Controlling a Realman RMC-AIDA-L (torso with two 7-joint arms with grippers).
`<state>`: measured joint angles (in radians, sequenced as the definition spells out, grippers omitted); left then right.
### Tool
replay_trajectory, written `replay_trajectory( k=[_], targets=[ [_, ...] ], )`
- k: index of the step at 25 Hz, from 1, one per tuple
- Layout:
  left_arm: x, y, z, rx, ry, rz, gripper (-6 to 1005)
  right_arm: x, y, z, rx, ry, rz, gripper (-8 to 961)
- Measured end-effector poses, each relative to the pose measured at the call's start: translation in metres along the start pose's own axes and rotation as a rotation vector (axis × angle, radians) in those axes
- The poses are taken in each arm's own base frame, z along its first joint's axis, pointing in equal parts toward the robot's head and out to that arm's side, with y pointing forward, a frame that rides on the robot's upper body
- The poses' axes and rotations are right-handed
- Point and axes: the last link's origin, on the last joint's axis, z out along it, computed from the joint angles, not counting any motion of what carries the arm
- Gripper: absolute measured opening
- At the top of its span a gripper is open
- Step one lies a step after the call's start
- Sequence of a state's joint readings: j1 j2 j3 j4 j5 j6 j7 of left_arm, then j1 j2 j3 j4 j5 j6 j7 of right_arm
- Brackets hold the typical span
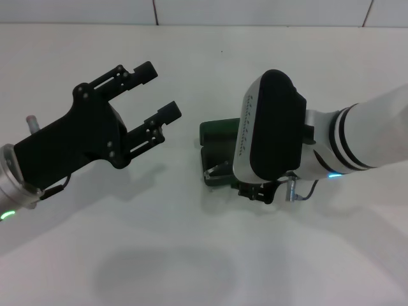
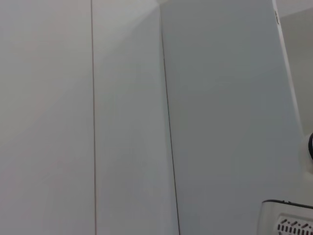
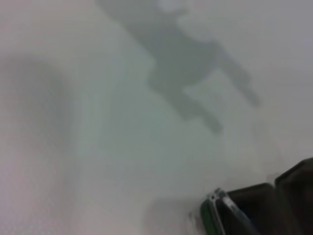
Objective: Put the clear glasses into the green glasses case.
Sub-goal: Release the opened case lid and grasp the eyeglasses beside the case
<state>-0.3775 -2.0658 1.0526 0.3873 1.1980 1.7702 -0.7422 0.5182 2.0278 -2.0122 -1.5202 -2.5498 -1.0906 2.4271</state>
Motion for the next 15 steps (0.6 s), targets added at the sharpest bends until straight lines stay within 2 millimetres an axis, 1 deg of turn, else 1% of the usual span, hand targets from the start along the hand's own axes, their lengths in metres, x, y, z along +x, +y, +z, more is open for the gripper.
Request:
replay_trajectory(
  k=[5, 8, 15],
  targets=[
    [0.000, -0.001, -0.003, 0.006, -0.005, 0.002, 649, -0.007, -0.002, -0.005, 0.025, -0.031, -0.015, 320],
    [0.000, -0.001, -0.006, 0.011, -0.010, 0.001, 649, -0.011, -0.006, -0.009, 0.063, -0.039, -0.041, 320],
    [0.002, -0.003, -0.001, -0.002, -0.003, 0.011, 649, 0.001, -0.020, -0.007, 0.132, 0.023, -0.061, 318]
  ],
)
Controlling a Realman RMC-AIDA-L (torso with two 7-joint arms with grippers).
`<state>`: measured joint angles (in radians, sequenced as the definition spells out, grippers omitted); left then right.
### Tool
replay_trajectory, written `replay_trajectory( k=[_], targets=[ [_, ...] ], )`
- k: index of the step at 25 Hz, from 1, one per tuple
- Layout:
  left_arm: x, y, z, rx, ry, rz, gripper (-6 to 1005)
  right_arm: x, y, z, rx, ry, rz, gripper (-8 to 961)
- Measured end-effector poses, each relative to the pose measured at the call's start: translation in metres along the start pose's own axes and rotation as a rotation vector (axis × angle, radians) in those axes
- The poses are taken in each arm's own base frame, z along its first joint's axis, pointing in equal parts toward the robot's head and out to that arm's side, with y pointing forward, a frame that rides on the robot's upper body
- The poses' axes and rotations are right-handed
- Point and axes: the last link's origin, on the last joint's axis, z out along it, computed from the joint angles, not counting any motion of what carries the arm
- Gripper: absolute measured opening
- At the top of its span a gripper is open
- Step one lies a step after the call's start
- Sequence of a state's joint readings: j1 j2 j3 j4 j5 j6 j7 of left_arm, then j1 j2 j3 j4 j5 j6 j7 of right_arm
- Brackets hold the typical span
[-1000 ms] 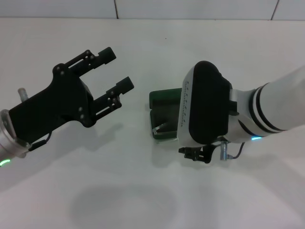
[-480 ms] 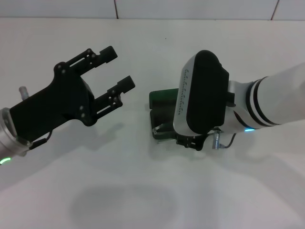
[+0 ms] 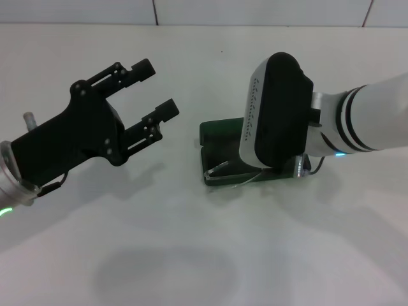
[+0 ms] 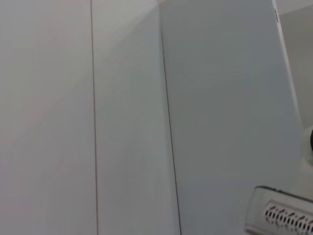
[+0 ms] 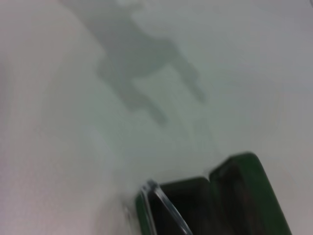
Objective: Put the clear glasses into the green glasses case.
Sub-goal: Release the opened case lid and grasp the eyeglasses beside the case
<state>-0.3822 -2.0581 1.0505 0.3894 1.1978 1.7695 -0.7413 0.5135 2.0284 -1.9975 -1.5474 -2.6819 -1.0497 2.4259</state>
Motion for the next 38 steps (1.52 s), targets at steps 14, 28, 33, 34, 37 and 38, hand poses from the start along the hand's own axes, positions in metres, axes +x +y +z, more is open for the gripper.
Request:
replay_trajectory(
  k=[14, 28, 33, 34, 37, 38],
  targets=[
    [0.002, -0.007, 0.006, 0.001, -0.004, 0.017, 649, 0.000, -0.002, 0.006, 0.001, 0.031, -0.045, 219],
    [0.002, -0.011, 0.010, 0.002, -0.012, 0.025, 649, -0.001, 0.002, 0.018, -0.030, 0.062, -0.085, 184],
    [0.002, -0.012, 0.010, 0.005, -0.014, 0.025, 649, -0.004, 0.002, 0.019, -0.027, 0.053, -0.093, 171],
    [0.001, -0.012, 0.010, 0.005, -0.014, 0.025, 649, -0.004, 0.002, 0.019, -0.027, 0.053, -0.093, 169],
    [0.001, -0.011, 0.010, 0.005, -0.014, 0.024, 649, -0.005, 0.005, 0.020, -0.029, 0.048, -0.104, 137],
    [0.001, -0.011, 0.010, 0.006, -0.014, 0.024, 649, -0.005, 0.005, 0.020, -0.030, 0.048, -0.105, 122]
  ],
)
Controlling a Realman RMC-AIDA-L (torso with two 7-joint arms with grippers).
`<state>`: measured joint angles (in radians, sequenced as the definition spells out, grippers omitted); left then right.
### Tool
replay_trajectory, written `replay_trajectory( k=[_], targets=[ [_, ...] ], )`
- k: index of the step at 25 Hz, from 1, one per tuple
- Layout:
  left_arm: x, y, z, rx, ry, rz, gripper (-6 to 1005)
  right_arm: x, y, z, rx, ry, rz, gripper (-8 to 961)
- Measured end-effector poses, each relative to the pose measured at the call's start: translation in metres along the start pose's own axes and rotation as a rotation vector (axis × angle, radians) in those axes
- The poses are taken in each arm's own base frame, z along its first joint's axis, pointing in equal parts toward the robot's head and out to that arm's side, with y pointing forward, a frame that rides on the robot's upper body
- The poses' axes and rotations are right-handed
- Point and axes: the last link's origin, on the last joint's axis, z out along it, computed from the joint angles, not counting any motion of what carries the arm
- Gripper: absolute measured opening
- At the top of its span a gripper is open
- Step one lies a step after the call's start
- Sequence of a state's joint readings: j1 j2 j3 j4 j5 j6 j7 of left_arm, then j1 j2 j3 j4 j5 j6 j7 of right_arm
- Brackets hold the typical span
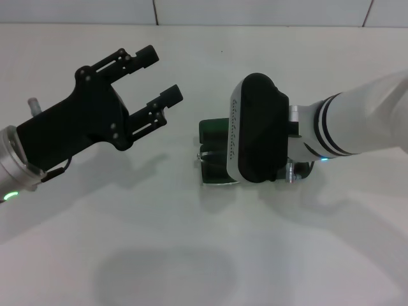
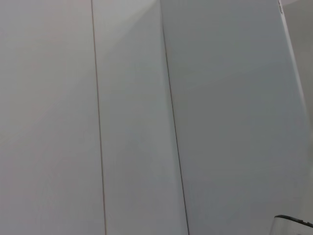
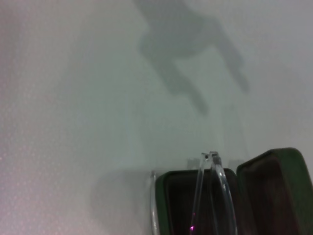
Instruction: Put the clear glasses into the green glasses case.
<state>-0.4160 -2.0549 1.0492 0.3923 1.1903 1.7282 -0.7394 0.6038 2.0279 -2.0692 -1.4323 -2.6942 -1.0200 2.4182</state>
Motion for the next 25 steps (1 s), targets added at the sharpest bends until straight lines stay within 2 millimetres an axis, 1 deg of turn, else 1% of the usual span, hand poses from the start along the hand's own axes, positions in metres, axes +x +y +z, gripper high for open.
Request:
replay_trajectory(
  k=[3, 8, 14, 25],
  targets=[
    [0.000, 0.000, 0.000, 0.000, 0.000, 0.000, 649, 0.001, 0.001, 0.000, 0.000, 0.003, 0.002, 78],
    [0.000, 0.001, -0.001, 0.003, -0.001, -0.002, 649, 0.002, 0.002, -0.003, 0.011, -0.007, 0.007, 70],
    [0.000, 0.001, -0.002, 0.004, -0.001, -0.008, 649, 0.002, 0.000, -0.012, 0.054, -0.011, -0.001, 65],
    [-0.001, 0.002, 0.000, -0.001, 0.002, -0.011, 649, 0.012, -0.004, -0.011, 0.108, 0.036, -0.036, 65]
  ],
)
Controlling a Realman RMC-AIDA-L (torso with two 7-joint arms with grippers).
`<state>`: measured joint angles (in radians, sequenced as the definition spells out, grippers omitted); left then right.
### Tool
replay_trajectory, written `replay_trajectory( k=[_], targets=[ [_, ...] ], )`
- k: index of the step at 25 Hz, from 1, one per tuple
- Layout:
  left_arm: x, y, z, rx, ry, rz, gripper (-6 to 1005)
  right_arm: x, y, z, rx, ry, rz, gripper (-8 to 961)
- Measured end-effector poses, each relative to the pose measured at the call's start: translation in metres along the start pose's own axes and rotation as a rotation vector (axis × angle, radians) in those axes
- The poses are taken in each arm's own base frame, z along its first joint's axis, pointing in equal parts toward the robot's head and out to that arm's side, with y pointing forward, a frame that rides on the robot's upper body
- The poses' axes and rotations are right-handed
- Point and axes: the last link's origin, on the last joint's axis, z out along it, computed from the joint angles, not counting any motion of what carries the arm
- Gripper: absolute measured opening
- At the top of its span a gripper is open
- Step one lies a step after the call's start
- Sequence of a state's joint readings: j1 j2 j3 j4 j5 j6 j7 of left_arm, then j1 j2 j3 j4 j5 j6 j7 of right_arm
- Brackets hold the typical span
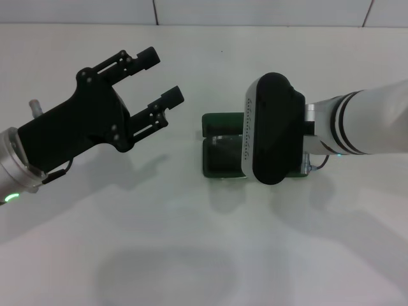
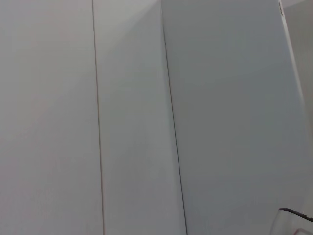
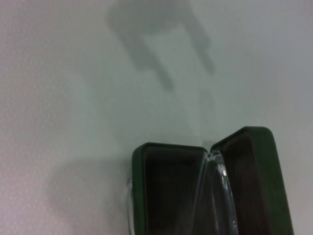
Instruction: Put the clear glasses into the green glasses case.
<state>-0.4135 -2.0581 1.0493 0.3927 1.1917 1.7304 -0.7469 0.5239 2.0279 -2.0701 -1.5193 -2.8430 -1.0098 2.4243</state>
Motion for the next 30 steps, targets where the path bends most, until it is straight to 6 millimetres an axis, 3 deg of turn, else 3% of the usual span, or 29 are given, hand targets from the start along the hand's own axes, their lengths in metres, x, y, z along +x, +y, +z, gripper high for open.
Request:
replay_trajectory(
  k=[9, 18, 25, 30],
  targets=[
    [0.000, 0.000, 0.002, 0.001, 0.006, 0.003, 649, -0.007, 0.003, -0.003, -0.020, -0.033, 0.008, 64],
    [0.002, -0.003, -0.001, 0.029, 0.017, 0.012, 649, -0.019, 0.008, -0.025, -0.183, -0.179, 0.030, 64],
    [0.003, -0.004, -0.012, 0.079, 0.024, 0.012, 649, 0.006, -0.017, -0.046, -0.192, -0.355, 0.204, 64],
    [0.004, -0.005, -0.016, 0.097, 0.032, 0.015, 649, 0.051, -0.039, -0.060, -0.163, -0.589, 0.426, 64]
  ],
)
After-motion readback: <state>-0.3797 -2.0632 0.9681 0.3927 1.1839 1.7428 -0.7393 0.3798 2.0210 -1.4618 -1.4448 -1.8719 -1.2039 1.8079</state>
